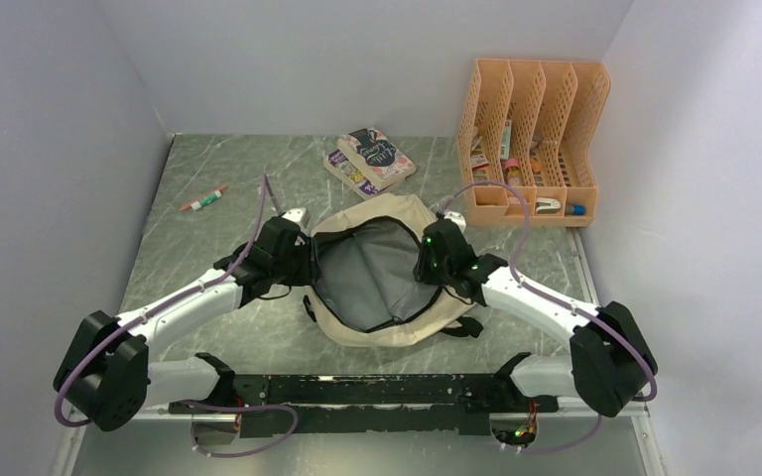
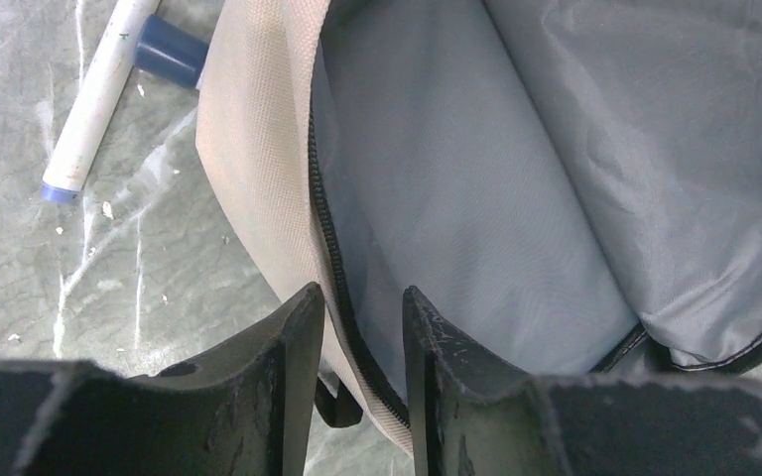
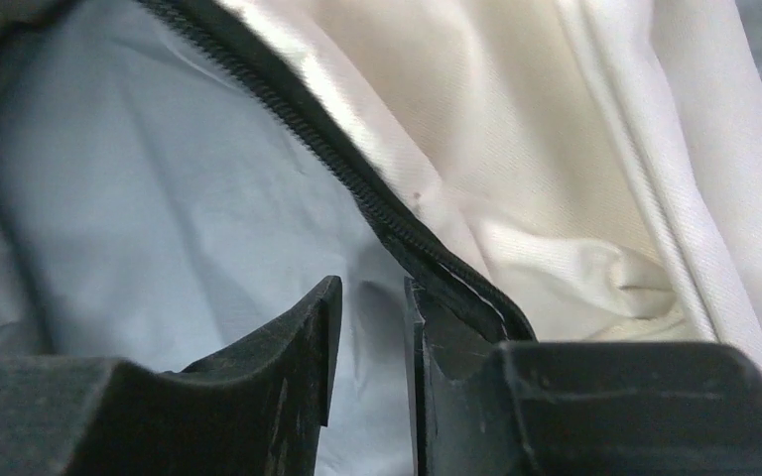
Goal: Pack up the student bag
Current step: Unzip the student bag at the center of the board, then pick up the book from the center of the board.
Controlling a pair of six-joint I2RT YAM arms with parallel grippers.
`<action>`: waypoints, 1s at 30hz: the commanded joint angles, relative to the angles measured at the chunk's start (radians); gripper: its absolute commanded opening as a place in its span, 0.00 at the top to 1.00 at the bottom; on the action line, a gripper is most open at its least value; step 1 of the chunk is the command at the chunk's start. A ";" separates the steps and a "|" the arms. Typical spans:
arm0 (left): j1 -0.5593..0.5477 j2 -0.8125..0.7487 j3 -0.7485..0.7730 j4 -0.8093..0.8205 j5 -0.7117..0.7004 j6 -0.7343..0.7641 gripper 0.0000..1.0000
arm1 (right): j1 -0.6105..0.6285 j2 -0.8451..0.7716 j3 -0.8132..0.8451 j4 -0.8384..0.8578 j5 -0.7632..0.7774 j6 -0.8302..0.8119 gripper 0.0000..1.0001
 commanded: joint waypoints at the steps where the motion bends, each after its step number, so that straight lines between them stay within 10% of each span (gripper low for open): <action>1: -0.010 -0.003 0.036 -0.019 0.027 0.013 0.60 | -0.003 0.020 -0.045 -0.010 0.087 0.029 0.66; 20: -0.010 0.021 0.412 -0.258 -0.102 -0.005 0.41 | -0.007 -0.152 0.126 0.090 -0.040 -0.086 0.46; 30: -0.010 0.163 0.464 -0.167 -0.075 -0.014 0.49 | -0.025 0.148 0.201 0.360 -0.487 -0.092 0.72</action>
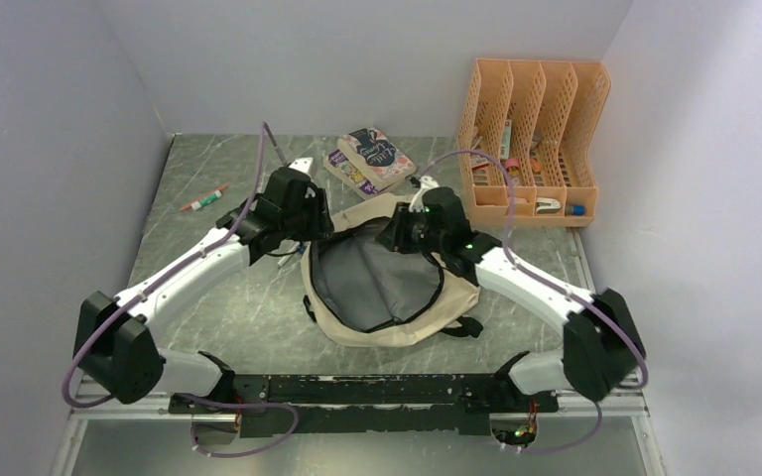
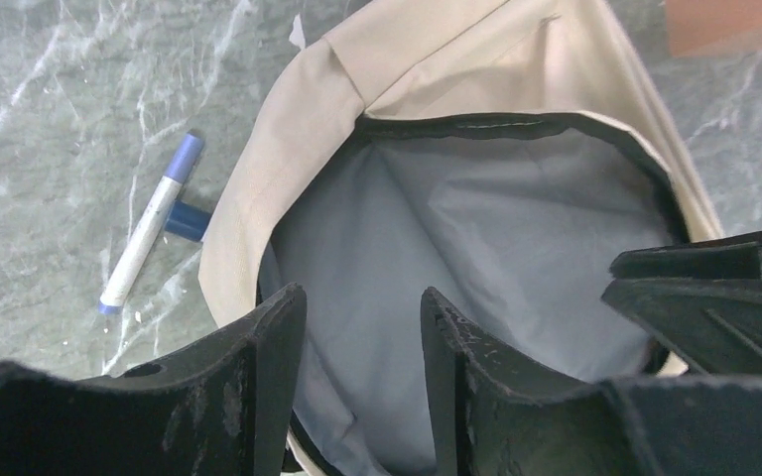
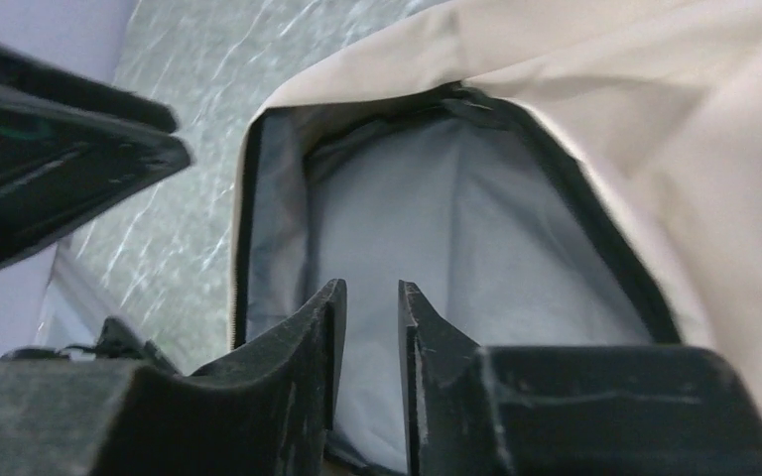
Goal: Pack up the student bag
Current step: Pick up the book from the center of the board.
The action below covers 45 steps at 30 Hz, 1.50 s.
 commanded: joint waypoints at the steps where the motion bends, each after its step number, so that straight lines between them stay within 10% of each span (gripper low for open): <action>1: -0.006 0.067 0.045 0.043 0.011 -0.005 0.50 | -0.004 0.148 0.068 0.177 -0.203 -0.012 0.72; 20: -0.002 -0.019 -0.138 0.130 0.046 0.126 0.48 | -0.090 0.649 0.178 0.346 -0.032 0.176 0.80; 31: -0.001 -0.062 -0.212 0.202 0.030 0.172 0.44 | -0.088 0.402 0.325 0.188 -0.219 0.100 0.53; 45: 0.007 -0.070 -0.191 0.196 0.022 0.179 0.42 | -0.211 0.537 0.512 0.123 0.274 0.256 0.34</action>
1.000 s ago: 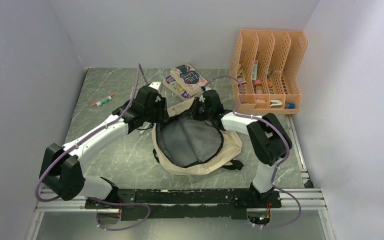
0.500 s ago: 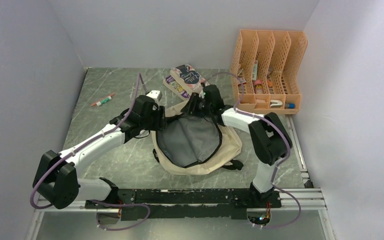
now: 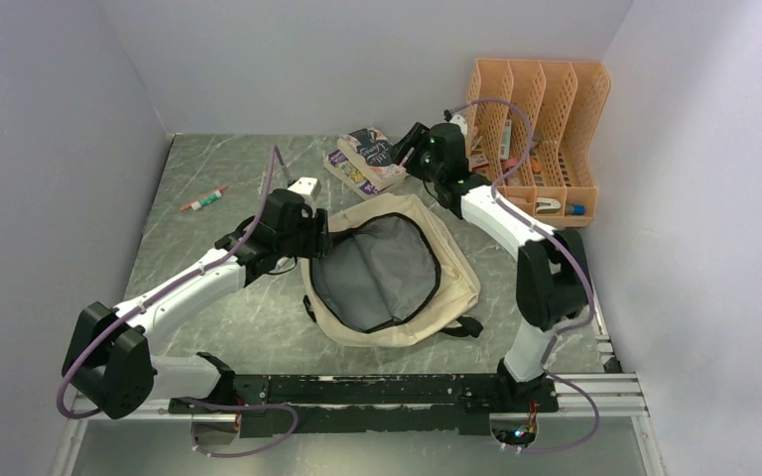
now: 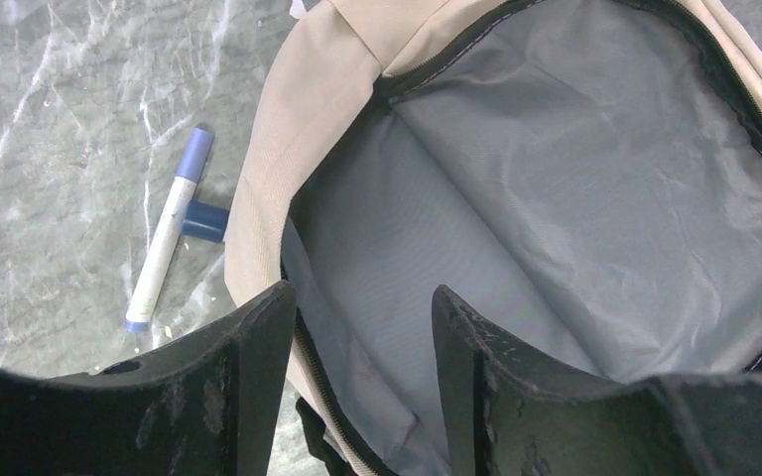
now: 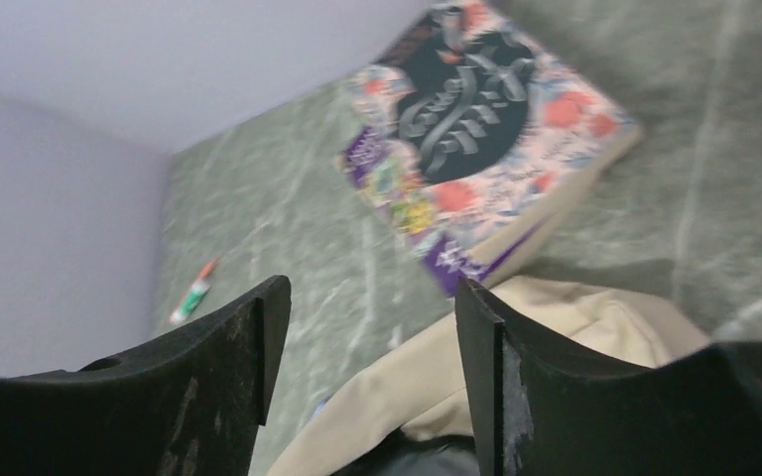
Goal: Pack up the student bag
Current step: Pick up the book from the center of the board.
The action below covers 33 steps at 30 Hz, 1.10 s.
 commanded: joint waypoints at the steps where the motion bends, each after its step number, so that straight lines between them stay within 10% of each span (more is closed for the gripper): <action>1: 0.008 -0.018 0.036 0.002 -0.013 0.011 0.42 | -0.025 0.139 0.065 -0.028 0.157 0.097 0.33; 16: 0.016 0.260 0.391 0.048 0.043 -0.036 0.41 | -0.064 0.401 0.151 0.058 0.325 0.268 0.28; 33: 0.100 0.285 0.279 0.163 0.148 0.008 0.39 | -0.112 0.581 0.247 0.163 0.216 0.388 0.19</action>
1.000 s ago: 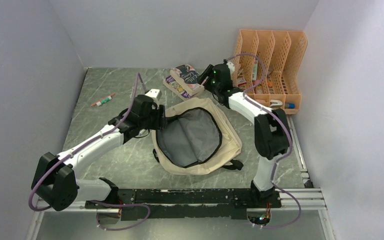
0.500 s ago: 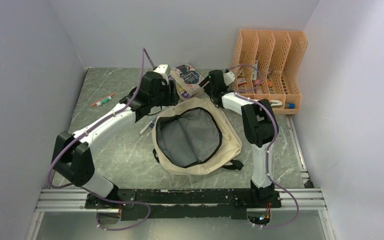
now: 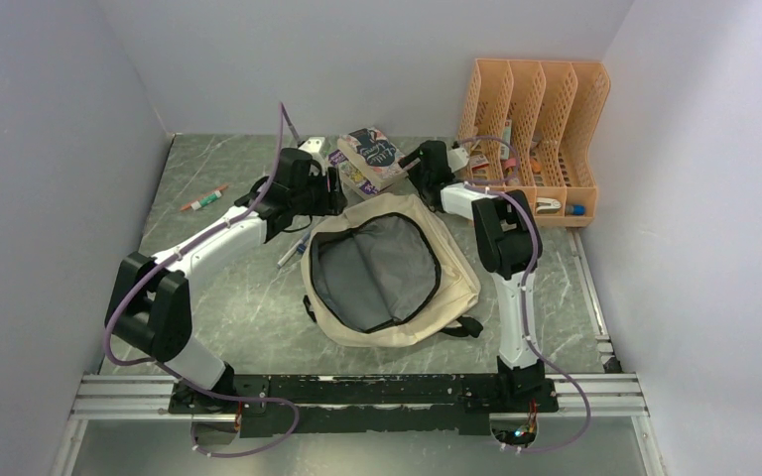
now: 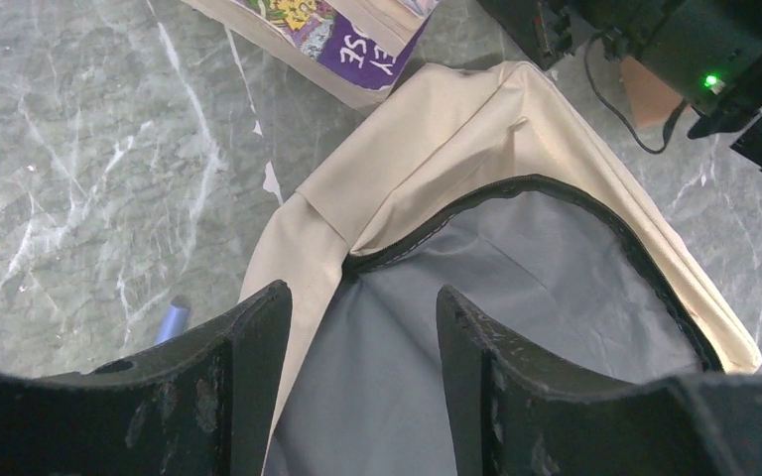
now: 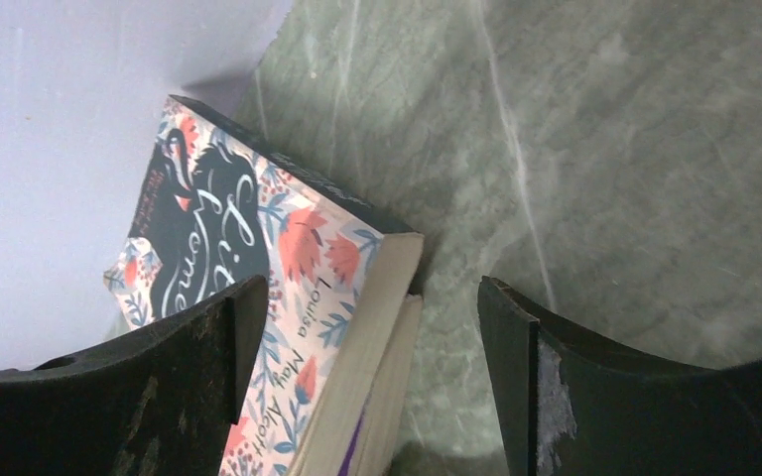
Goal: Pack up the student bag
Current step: Pick up the book from the center of the board.
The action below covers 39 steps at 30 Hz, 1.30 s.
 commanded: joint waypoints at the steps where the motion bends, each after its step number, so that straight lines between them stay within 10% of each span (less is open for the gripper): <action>1: 0.007 -0.010 0.001 0.050 0.045 0.019 0.39 | -0.005 0.047 0.055 0.049 -0.005 0.060 0.19; 16: 0.071 0.001 -0.014 0.074 0.109 -0.013 0.39 | -0.013 0.170 0.135 0.105 -0.064 0.104 0.35; 39: 0.122 -0.005 -0.013 0.075 0.134 -0.021 0.39 | -0.022 -0.026 0.068 0.358 -0.247 -0.179 1.00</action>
